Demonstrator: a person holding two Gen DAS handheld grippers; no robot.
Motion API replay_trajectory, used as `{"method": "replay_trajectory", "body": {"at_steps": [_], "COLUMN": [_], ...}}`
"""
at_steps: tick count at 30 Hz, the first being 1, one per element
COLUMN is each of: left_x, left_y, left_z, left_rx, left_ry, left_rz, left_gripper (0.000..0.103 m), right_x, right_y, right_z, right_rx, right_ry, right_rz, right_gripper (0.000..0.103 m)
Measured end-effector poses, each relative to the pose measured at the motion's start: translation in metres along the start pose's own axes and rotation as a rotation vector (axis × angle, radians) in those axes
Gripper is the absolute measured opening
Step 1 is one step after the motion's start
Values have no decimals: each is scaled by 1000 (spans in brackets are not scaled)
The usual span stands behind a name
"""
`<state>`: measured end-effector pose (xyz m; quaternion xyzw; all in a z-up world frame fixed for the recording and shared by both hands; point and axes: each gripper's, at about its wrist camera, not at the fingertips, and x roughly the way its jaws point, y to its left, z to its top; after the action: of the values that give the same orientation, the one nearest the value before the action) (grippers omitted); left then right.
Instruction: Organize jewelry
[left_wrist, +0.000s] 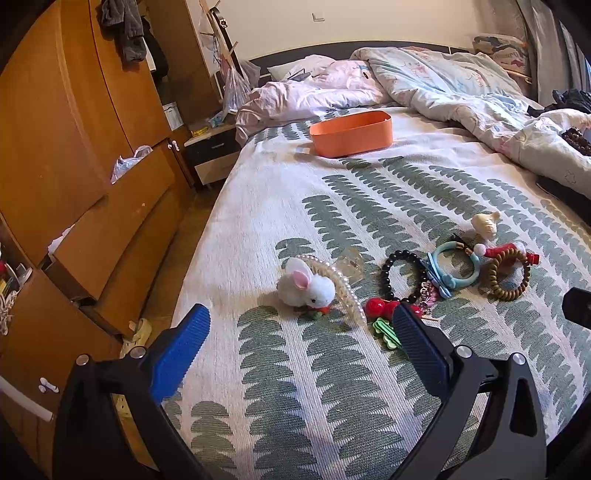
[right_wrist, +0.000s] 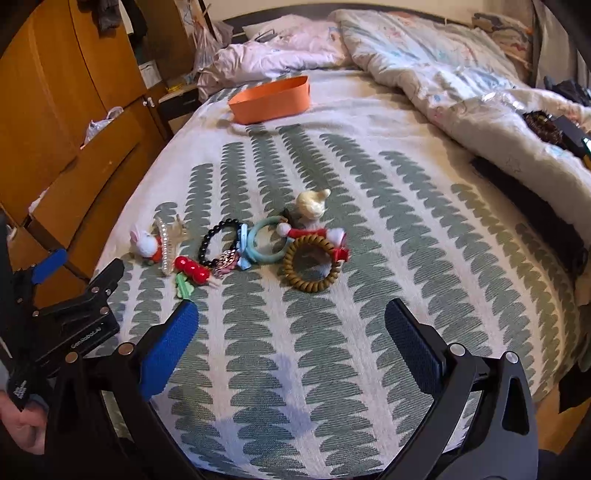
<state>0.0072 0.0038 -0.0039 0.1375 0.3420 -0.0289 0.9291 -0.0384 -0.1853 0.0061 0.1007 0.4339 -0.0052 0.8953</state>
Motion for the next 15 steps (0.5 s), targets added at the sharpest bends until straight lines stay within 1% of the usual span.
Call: {"method": "replay_trajectory", "body": {"at_steps": [4, 7, 10, 13, 15], "left_x": [1, 3, 6, 10, 14], "left_y": [1, 3, 5, 10, 14], "left_z": [1, 1, 2, 2, 3], "left_rx": [1, -4, -15, -27, -32], "left_ry": [2, 7, 9, 16, 21], "left_rz": [0, -5, -17, -21, -27], "left_gripper": [98, 98, 98, 98, 98], "right_x": [1, 2, 5, 12, 21], "right_y": [-4, -11, -10, -12, -13], "right_z": [4, 7, 9, 11, 13], "right_rx": [-8, 9, -14, -19, -19], "right_ry": [5, 12, 20, 29, 54], "right_rz": [8, 48, 7, 14, 2], "right_gripper": [100, 100, 100, 100, 100]}}
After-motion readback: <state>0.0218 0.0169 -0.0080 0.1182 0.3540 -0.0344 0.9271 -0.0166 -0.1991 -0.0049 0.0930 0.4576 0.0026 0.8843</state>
